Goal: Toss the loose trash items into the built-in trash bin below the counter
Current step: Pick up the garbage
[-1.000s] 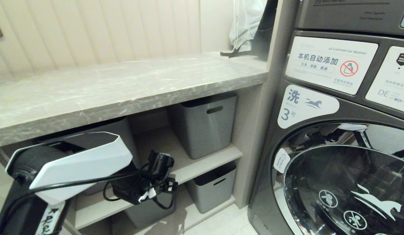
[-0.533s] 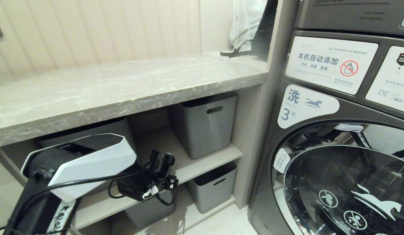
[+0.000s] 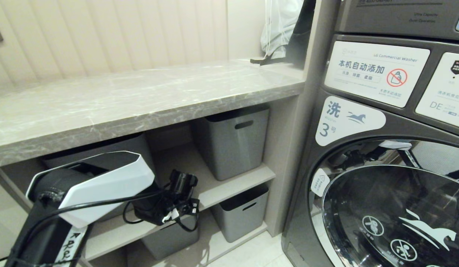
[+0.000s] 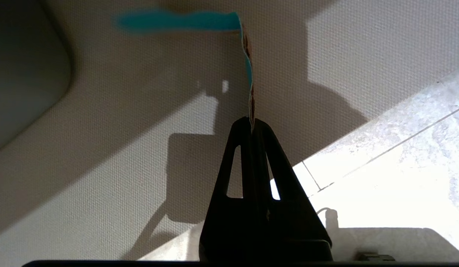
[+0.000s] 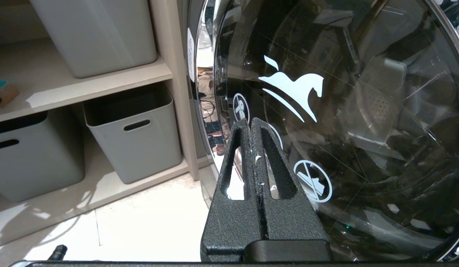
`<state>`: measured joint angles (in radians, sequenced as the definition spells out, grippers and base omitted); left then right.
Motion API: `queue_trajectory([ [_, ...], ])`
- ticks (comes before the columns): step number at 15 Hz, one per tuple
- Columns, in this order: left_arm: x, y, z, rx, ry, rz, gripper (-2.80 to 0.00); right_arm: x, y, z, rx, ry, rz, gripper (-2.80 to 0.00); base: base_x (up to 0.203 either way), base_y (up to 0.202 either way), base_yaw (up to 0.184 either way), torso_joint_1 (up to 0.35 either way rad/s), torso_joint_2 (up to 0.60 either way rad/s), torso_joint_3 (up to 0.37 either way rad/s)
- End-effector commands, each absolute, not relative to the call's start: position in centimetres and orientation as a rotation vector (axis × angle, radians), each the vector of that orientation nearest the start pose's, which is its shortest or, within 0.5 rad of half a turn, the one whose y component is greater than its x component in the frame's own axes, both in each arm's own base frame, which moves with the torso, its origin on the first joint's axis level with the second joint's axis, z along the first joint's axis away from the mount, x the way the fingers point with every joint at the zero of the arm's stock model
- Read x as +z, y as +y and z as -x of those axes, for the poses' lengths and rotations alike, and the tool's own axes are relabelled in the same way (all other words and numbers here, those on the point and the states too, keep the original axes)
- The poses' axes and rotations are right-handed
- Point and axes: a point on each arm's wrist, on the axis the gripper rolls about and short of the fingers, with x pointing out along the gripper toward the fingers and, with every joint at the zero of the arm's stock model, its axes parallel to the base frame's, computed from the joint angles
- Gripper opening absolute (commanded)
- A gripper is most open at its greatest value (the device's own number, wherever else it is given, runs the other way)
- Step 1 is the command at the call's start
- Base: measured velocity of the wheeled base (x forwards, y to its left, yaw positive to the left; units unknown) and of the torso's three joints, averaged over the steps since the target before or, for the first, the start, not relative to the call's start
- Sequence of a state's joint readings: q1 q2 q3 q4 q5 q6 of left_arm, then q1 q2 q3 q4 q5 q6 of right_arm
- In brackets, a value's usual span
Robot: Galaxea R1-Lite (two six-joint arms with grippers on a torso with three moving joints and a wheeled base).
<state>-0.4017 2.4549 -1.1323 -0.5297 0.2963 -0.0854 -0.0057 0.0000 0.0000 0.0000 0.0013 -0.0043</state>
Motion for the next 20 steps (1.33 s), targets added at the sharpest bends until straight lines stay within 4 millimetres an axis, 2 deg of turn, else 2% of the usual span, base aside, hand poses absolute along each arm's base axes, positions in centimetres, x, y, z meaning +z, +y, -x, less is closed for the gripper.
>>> queue_trajectory([
  [1, -3.2, -15.8, -38.9, -0.072, 0.748, -0.187, -2.8, 7.5, 0.0, 2.3, -0.005, 0.0, 0.005, -2.8, 0.0, 0.0, 0.0, 0.0, 0.0, 0.0],
  [6, -2.8, -15.4, -38.9, -0.068, 0.762, -0.185, -2.8, 7.5, 0.0, 2.3, -0.004, 0.0, 0.005, -2.8, 0.0, 0.0, 0.0, 0.0, 0.0, 0.0],
  [8, -1.1, -15.3, -38.0, -0.074, 0.745, -0.181, -2.8, 7.5, 0.0, 2.3, -0.004, 0.0, 0.005, -2.8, 0.0, 0.0, 0.0, 0.0, 0.0, 0.0],
  [10, 1.7, -15.0, -36.5, -0.084, 0.713, -0.172, -2.8, 7.5, 0.0, 2.3, -0.005, 0.0, 0.005, -2.8, 0.0, 0.0, 0.0, 0.0, 0.0, 0.0],
  [12, 3.9, -14.2, -33.8, -0.092, 0.707, -0.173, -2.8, 7.5, 0.0, 2.3, -0.004, 0.0, 0.005, -2.8, 0.0, 0.0, 0.0, 0.0, 0.0, 0.0],
  [14, 4.5, -13.5, -31.7, -0.095, 0.722, -0.184, -2.8, 7.5, 0.0, 2.3, -0.005, 0.0, 0.005, -2.8, 0.0, 0.0, 0.0, 0.0, 0.0, 0.0],
  [17, 5.4, -13.1, -30.1, -0.104, 0.722, -0.191, -2.8, 7.5, 0.0, 2.3, -0.005, 0.0, 0.005, -2.8, 0.0, 0.0, 0.0, 0.0, 0.0, 0.0],
  [20, 7.7, -12.7, -27.2, -0.132, 0.678, -0.187, -2.8, 7.5, 0.0, 2.3, -0.003, 0.0, 0.005, -2.8, 0.0, 0.0, 0.0, 0.0, 0.0, 0.0],
])
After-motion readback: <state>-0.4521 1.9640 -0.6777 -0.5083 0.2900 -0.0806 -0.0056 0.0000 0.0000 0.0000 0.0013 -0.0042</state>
